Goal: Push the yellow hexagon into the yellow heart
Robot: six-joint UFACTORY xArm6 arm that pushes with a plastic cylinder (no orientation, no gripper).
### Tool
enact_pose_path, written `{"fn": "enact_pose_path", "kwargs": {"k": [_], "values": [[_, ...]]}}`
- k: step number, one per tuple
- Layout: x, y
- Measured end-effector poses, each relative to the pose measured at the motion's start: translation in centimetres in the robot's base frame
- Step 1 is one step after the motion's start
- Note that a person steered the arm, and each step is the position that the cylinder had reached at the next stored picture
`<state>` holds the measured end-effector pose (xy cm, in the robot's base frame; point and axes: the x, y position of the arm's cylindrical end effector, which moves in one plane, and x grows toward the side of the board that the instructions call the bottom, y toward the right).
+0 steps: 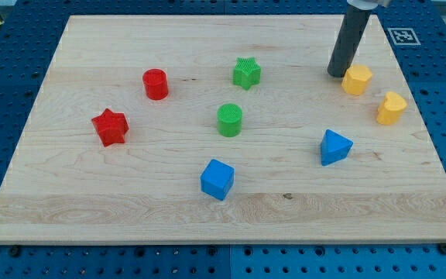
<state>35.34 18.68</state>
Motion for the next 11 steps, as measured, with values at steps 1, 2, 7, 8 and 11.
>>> {"fn": "enact_pose_path", "kwargs": {"k": [1,2,7,8,11], "values": [[2.1,-1.0],[2.3,-1.0],[0.4,0.9],[0.6,1.3],[1.8,4.6]]}}
